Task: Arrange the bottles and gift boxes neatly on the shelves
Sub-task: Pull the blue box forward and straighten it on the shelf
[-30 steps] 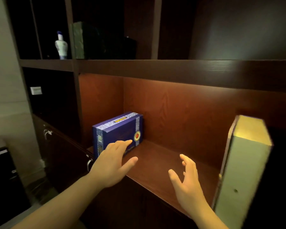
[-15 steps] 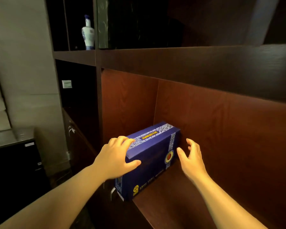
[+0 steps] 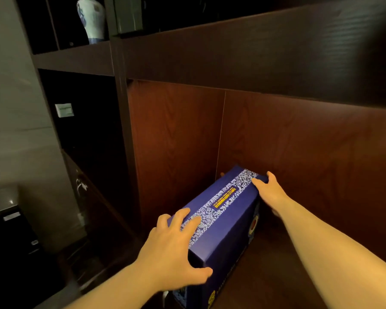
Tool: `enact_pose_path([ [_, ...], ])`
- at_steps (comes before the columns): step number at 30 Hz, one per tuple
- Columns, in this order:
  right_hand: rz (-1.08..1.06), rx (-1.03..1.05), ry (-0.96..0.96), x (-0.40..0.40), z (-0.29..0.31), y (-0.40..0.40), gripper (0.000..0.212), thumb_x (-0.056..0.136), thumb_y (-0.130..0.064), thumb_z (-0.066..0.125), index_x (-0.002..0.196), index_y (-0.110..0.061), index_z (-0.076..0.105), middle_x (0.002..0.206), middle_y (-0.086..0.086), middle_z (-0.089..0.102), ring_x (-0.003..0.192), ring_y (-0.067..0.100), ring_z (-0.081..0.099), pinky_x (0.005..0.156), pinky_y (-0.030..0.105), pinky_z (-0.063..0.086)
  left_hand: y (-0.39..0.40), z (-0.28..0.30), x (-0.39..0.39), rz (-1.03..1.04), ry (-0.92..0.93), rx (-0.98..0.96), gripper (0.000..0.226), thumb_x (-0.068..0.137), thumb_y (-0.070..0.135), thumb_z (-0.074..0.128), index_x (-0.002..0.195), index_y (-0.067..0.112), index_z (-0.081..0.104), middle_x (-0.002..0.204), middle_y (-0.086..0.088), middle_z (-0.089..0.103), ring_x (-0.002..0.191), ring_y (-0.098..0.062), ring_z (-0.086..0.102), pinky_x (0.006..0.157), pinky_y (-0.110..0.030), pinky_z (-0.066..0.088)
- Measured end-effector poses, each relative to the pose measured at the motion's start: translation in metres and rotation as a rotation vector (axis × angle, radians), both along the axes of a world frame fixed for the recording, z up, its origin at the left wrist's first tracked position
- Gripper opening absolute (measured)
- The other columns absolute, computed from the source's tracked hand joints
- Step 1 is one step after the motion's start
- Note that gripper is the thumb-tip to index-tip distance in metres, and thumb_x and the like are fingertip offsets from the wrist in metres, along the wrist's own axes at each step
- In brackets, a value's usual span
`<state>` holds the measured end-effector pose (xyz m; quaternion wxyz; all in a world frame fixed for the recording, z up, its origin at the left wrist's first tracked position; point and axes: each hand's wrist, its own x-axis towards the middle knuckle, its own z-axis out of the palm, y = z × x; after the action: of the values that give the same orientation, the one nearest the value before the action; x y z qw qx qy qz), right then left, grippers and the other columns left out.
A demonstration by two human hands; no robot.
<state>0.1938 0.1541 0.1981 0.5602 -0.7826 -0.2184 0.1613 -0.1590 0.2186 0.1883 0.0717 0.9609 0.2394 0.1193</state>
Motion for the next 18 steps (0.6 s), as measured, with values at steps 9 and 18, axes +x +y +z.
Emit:
enact_pose_path([
  [9,-0.232,0.107,0.084,0.021,-0.017,-0.009,0.076,0.097,-0.027,0.066,0.159,-0.011,0.027,0.162,0.015,0.036,0.14,0.034,0.043,0.102,0.039,0.04,0.033,-0.003,0.006,-0.132,-0.069,-0.058,0.101,0.057,0.085,0.054,0.144,0.047,0.021,0.15,0.024,0.006,0.135,-0.017,0.01,0.106,-0.041,0.031],
  [18,-0.482,0.122,0.04,-0.023,-0.017,-0.1,0.061,0.094,-0.031,0.07,0.145,-0.005,0.049,0.144,0.019,0.056,0.124,0.037,0.058,0.102,0.051,0.05,0.07,-0.007,0.023,-0.327,-0.309,-0.246,0.075,0.071,0.056,0.072,0.136,0.025,0.049,0.147,0.015,0.02,0.143,-0.014,0.011,0.115,-0.045,0.025],
])
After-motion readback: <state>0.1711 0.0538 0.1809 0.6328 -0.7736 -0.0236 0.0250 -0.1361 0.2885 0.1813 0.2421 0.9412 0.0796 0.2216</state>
